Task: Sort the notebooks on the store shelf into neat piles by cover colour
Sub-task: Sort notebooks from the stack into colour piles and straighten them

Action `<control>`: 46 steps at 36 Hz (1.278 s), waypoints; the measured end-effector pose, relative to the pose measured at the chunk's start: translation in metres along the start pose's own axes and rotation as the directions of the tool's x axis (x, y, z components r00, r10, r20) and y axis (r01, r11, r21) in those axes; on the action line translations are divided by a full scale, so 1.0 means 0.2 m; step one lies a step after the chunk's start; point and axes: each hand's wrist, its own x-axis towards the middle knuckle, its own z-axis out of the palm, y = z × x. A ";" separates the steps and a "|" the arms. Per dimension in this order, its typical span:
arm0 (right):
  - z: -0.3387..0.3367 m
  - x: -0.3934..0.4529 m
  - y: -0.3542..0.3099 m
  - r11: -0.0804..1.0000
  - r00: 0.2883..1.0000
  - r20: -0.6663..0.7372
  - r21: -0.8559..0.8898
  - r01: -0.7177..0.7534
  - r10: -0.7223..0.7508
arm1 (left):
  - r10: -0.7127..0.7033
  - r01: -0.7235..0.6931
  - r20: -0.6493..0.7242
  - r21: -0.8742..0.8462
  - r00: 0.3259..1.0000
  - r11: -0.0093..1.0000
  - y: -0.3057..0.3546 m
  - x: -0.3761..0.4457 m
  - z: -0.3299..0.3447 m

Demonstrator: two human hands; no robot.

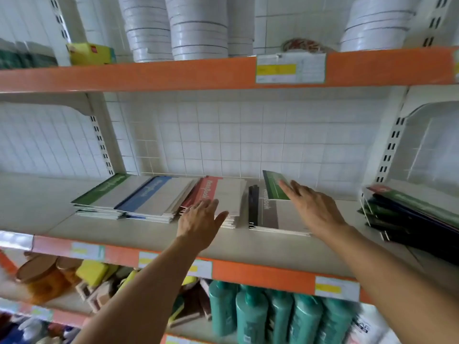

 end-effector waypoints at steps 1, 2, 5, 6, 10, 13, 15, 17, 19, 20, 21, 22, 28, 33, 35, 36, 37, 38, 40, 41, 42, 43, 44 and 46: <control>-0.02 0.02 -0.05 1.000 1.000 -0.004 -0.001 0.007 -0.007 | -0.015 0.015 -0.015 0.002 1.000 1.000 -0.07 -0.02 -0.02; -0.04 0.03 -0.11 1.000 1.000 -0.009 -0.005 0.014 -0.014 | -0.025 0.025 -0.027 0.003 0.999 1.000 -0.14 -0.05 -0.05; -0.07 0.10 -0.31 0.999 0.998 -0.048 -0.009 0.035 -0.035 | -0.046 0.047 -0.028 0.017 0.999 0.999 -0.38 -0.13 -0.11; -0.09 0.12 -0.39 0.999 0.997 -0.059 -0.009 0.040 -0.040 | -0.051 0.051 -0.026 0.018 0.998 0.999 -0.46 -0.17 -0.13; -0.15 0.19 -0.72 0.999 0.998 -0.048 -0.004 0.046 -0.046 | -0.108 0.109 -0.019 0.057 0.994 0.992 -0.81 -0.28 -0.18; -0.18 0.25 -0.95 0.997 0.996 -0.043 0.012 0.081 -0.080 | -0.137 0.138 -0.017 0.053 0.990 0.989 -1.06 -0.34 -0.21; -0.20 0.29 -1.11 0.995 0.995 -0.041 0.011 0.096 -0.096 | -0.143 0.143 -0.005 0.056 0.990 0.988 -1.21 -0.37 -0.23; -0.23 0.35 -1.25 0.995 0.995 -0.030 0.019 0.101 -0.100 | -0.168 0.168 -0.008 0.061 0.986 0.984 -1.33 -0.38 -0.25; -0.27 0.40 -1.38 0.993 0.993 -0.038 0.018 0.114 -0.113 | -0.175 0.176 -0.017 0.070 0.984 0.982 -1.43 -0.39 -0.28; -0.28 0.43 -1.43 0.992 0.991 -0.051 0.016 0.126 -0.125 | -0.176 0.177 -0.022 0.073 0.984 0.981 -1.47 -0.39 -0.29; -0.29 0.46 -1.49 0.990 0.988 -0.068 0.017 0.139 -0.138 | -0.179 0.181 -0.026 0.069 0.983 0.981 -1.51 -0.38 -0.30; -0.30 0.50 -1.54 0.988 0.985 -0.080 0.018 0.152 -0.150 | -0.178 0.180 -0.033 0.059 0.983 0.982 -1.56 -0.38 -0.30; -0.34 0.69 -1.79 0.973 0.969 -0.104 0.021 0.230 -0.226 | -0.190 0.195 -0.064 0.080 0.980 0.978 -1.76 -0.30 -0.32; -0.34 0.78 -1.94 0.959 0.957 -0.084 0.027 0.282 -0.279 | -0.211 0.214 -0.059 0.063 0.976 0.975 -1.87 -0.25 -0.32; -0.33 0.82 -2.00 0.953 0.952 -0.064 0.044 0.301 -0.298 | -0.208 0.212 -0.066 0.061 0.976 0.975 -1.90 -0.22 -0.32; -0.32 0.84 -2.03 0.951 0.951 -0.062 0.050 0.305 -0.302 | -0.199 0.204 -0.068 0.061 0.978 0.977 -1.92 -0.21 -0.33; -0.32 0.86 -2.06 0.950 0.951 -0.060 0.055 0.306 -0.303 | -0.195 0.198 -0.061 0.060 0.979 0.978 -1.95 -0.19 -0.33; -0.31 0.88 -2.09 0.950 0.951 -0.056 0.060 0.307 -0.304 | -0.191 0.194 -0.054 0.062 0.980 0.979 -1.98 -0.18 -0.32; -0.29 0.93 -2.16 0.950 0.952 -0.051 0.068 0.306 -0.303 | -0.191 0.194 -0.036 0.069 0.981 0.979 -2.04 -0.14 -0.31; -0.28 0.95 -2.19 0.949 0.952 -0.048 0.072 0.305 -0.303 | -0.196 0.197 -0.032 0.071 0.980 0.978 -2.08 -0.13 -0.30; -0.27 0.98 -2.22 0.950 0.952 -0.044 0.076 0.304 -0.302 | -0.198 0.200 -0.032 0.070 0.980 0.977 -2.11 -0.11 -0.29; -0.26 1.01 -2.25 0.950 0.953 -0.038 0.080 0.302 -0.300 | -0.198 0.200 -0.034 0.070 0.980 0.977 -2.14 -0.09 -0.29; -0.25 1.04 -2.28 0.952 0.955 -0.030 0.083 0.296 -0.294 | -0.192 0.194 -0.033 0.064 0.981 0.979 -2.18 -0.07 -0.28; -0.23 1.09 -2.33 0.959 0.962 -0.005 0.080 0.273 -0.274 | -0.170 0.171 -0.012 0.043 0.985 0.984 -2.23 -0.03 -0.26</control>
